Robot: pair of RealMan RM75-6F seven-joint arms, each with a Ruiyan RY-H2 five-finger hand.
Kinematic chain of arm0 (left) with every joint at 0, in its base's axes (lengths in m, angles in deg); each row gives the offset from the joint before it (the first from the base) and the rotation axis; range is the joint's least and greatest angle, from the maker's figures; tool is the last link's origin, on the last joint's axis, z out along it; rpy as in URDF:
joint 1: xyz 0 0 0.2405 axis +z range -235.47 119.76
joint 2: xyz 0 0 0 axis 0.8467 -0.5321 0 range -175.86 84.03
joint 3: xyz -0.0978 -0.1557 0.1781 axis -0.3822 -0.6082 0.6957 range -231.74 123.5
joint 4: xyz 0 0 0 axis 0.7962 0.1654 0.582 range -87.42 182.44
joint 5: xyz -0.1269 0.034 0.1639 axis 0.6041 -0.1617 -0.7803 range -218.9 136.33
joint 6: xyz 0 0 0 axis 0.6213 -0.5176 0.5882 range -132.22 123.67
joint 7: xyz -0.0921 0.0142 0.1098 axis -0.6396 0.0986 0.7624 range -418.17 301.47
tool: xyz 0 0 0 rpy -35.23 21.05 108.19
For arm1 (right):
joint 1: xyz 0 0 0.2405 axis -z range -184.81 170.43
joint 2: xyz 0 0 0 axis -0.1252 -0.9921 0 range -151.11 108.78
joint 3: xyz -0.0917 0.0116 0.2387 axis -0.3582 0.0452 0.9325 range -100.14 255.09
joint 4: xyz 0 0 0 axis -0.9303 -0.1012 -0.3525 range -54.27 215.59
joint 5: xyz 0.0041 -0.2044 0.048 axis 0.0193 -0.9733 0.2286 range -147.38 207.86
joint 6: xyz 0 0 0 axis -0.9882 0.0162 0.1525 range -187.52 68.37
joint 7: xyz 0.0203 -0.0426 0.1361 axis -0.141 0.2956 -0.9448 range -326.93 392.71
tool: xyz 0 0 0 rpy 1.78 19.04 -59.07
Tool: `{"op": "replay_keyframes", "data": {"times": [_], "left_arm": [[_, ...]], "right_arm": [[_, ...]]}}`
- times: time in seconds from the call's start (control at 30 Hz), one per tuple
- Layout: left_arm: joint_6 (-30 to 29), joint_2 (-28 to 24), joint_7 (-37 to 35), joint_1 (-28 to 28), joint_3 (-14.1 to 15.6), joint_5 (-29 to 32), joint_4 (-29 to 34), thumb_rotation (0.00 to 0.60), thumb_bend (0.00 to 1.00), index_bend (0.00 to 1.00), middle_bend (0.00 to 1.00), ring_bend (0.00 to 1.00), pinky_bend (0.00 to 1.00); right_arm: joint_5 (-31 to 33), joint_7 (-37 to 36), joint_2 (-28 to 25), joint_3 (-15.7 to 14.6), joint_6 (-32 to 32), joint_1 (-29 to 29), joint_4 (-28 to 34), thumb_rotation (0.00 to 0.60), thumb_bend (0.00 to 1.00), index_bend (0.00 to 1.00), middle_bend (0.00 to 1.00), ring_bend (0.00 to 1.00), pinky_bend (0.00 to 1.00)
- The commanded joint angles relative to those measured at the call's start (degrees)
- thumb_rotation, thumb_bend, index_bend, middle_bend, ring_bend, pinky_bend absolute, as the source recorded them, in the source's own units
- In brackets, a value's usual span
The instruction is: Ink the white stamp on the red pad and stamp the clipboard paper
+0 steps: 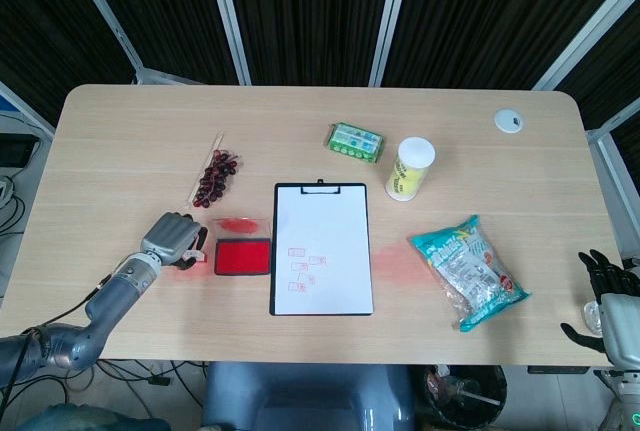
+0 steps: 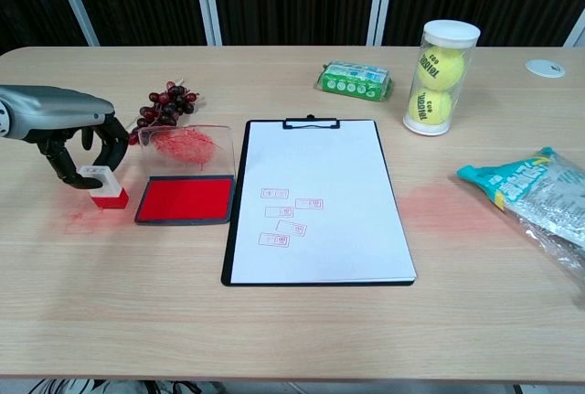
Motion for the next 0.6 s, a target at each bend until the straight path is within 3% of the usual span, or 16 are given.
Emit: {"op": "replay_keyframes", "data": {"times": [0.03, 0.37, 0.6], "left_arm": [[-0.6, -1.6, 0.7, -0.8, -0.9, 1.3, 2.9, 0.600, 0.43, 0.58, 0.56, 0.28, 0.33], [-0.6, -2.1, 4.5, -5.9, -3.5, 10.2, 8.7, 0.600, 0.43, 0.58, 0.56, 0.28, 0.33], [0.1, 0.1, 7.0, -9.8, -3.1, 15.8, 9.5, 0.600, 0.43, 0.58, 0.56, 0.28, 0.34]], "right_arm": [[0.2, -0.1, 0.0, 0.1, 0.1, 0.0, 0.0, 0.600, 0.09, 0.13, 0.10, 0.16, 0.16], [0.0, -0.1, 0.0, 0.1, -0.1, 0.0, -0.1, 0.600, 0.09, 0.13, 0.10, 0.16, 0.16], [0.1, -0.2, -0.1, 0.1, 0.0, 0.0, -0.1, 0.600, 0.09, 0.13, 0.10, 0.16, 0.16]]}}
